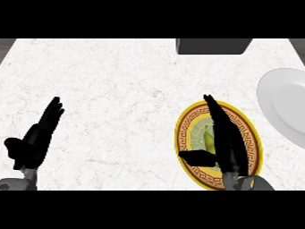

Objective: Pick the pear from the plate and place it in the plate

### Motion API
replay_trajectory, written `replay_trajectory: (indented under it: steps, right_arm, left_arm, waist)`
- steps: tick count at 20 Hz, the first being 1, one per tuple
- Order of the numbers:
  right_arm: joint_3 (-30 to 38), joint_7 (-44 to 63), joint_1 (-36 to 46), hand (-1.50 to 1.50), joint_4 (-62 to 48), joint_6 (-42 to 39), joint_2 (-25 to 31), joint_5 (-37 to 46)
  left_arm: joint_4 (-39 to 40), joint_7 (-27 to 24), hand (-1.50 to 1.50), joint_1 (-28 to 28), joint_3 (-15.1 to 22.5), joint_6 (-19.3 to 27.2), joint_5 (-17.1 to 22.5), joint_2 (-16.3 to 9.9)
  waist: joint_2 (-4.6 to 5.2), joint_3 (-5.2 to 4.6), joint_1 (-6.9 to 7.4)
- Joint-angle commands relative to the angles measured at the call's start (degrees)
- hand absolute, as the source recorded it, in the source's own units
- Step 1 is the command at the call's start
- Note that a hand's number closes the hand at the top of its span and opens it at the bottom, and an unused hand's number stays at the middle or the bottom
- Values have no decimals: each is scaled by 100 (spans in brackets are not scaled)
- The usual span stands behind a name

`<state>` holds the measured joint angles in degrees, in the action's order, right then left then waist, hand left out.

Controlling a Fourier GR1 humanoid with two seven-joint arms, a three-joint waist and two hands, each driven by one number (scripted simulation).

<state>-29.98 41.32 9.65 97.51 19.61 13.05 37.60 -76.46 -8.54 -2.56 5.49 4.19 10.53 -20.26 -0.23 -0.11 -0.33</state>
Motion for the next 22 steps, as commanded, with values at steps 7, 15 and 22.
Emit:
replay_trajectory:
  steps: [7,15,22]
  right_arm:
    - [89,2264,657,-150,557,-3040,533,-731]
    - [176,2971,751,-150,252,-3517,231,-831]
    - [0,2964,709,-150,-330,-3739,232,-723]
  left_arm:
    - [-156,-2,0,81,-130,-231,54,-146]
    - [-67,146,0,-30,-122,-160,-61,85]
    - [-82,143,0,-60,-183,-223,-104,87]
  waist:
    - [15,3,80]
    - [20,7,55]
    - [22,6,68]
